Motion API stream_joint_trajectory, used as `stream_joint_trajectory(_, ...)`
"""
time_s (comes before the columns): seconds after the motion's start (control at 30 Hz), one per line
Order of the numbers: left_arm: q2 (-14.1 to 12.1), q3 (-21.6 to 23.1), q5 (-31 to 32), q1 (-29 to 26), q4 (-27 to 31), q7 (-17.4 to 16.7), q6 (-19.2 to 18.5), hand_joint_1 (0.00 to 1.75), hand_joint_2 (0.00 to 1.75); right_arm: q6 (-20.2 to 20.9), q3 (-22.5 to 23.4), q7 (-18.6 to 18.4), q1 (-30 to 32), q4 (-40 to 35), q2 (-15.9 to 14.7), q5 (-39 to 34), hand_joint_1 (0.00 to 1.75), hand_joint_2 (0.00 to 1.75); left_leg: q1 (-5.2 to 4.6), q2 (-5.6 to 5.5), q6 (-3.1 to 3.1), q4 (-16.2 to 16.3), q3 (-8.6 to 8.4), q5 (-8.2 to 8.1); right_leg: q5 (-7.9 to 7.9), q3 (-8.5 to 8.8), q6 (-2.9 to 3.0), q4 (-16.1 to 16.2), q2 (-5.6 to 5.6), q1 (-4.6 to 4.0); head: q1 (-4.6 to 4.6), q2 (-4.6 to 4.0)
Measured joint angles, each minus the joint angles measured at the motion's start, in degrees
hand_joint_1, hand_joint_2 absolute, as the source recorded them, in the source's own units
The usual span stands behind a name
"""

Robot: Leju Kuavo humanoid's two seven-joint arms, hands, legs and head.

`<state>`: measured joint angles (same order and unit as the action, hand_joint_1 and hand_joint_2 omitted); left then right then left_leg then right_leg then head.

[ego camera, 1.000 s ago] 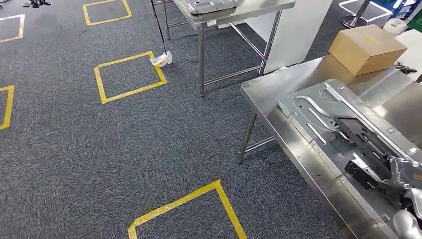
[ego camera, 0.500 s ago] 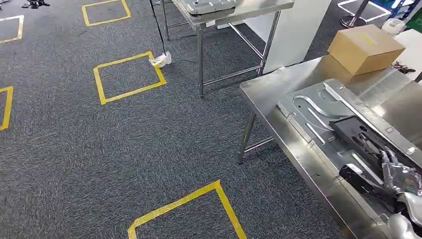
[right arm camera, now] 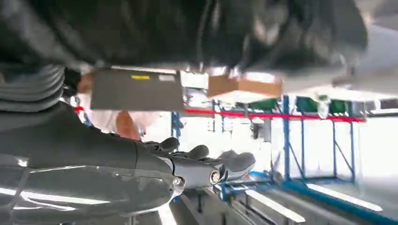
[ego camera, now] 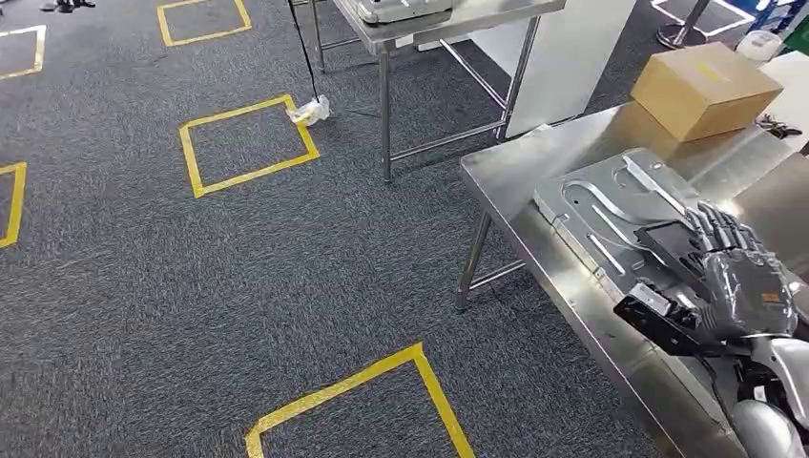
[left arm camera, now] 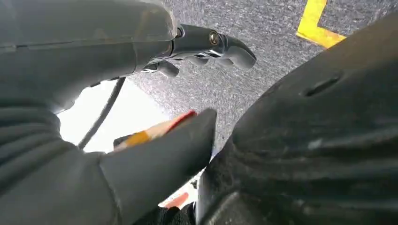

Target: Take the parts from the cabinet and place them on the table.

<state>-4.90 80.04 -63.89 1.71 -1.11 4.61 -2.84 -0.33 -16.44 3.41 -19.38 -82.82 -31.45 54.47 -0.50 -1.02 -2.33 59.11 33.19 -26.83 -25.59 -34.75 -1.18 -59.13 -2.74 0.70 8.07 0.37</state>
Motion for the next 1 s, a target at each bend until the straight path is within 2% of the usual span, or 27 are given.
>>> stream_joint_trajectory(0.33,0.31,0.02,-0.09,-0.04,0.0,0.2,-0.17,0.0,0.0,-2.27,-1.11,1.57,0.94,-6.95,-1.77,0.28,0.0,0.0,-0.03,-0.02,0.0,0.01,0.02,0.0,0.0,-0.01,-0.01,0.0,0.01,0.03,0.0,0.0)
stream_joint_trajectory(0.7,0.42,0.09,-0.28,-0.04,0.0,0.41,-0.17,0.0,0.0,-3.04,-2.45,2.36,2.79,-9.7,-3.3,1.01,0.0,0.0,-0.24,-0.04,-0.04,0.07,0.08,-0.02,0.1,-0.04,-0.16,0.05,0.01,0.23,0.0,0.0)
stream_joint_trajectory(0.8,0.42,0.09,-0.33,-0.03,0.0,0.46,-0.17,0.0,0.0,-3.06,-2.88,2.36,3.03,-9.74,-3.52,1.05,0.0,0.0,-0.38,-0.04,-0.21,0.2,0.13,-0.04,0.15,-0.05,-0.3,0.05,0.0,0.38,0.0,0.0)
stream_joint_trajectory(0.87,0.42,0.09,-0.39,0.0,0.0,0.5,-0.17,0.0,0.0,-3.08,-3.19,2.4,3.31,-10.05,-3.83,1.2,0.0,0.0,-0.55,-0.03,-0.43,0.25,0.17,0.0,0.22,-0.07,-0.6,0.09,-0.03,0.57,0.0,0.0)
stream_joint_trajectory(0.93,0.42,0.09,-0.44,0.03,0.0,0.5,-0.17,0.0,0.0,-3.1,-3.63,2.71,3.44,-10.64,-4.04,1.62,0.0,0.0,-0.64,-0.01,-0.82,0.03,0.23,0.17,0.42,0.03,-0.94,0.37,-0.09,0.65,0.0,0.0)
stream_joint_trajectory(0.97,0.42,0.09,-0.46,0.06,0.0,0.5,-0.22,0.0,0.0,-3.19,-3.89,2.75,3.45,-11.01,-4.07,2.01,0.0,0.0,-0.16,0.05,-1.25,-0.89,-0.14,0.76,0.35,0.01,-1.11,0.31,-0.09,0.57,0.0,0.0)
stream_joint_trajectory(1.0,0.42,0.09,-0.48,0.11,0.0,0.5,-0.24,0.0,0.0,-3.34,-4.29,2.75,3.48,-11.32,-4.04,2.58,0.0,0.0,-0.05,0.09,-1.4,-1.33,-0.34,1.07,-0.57,-0.29,-1.12,-0.59,0.91,0.62,-0.02,0.0)
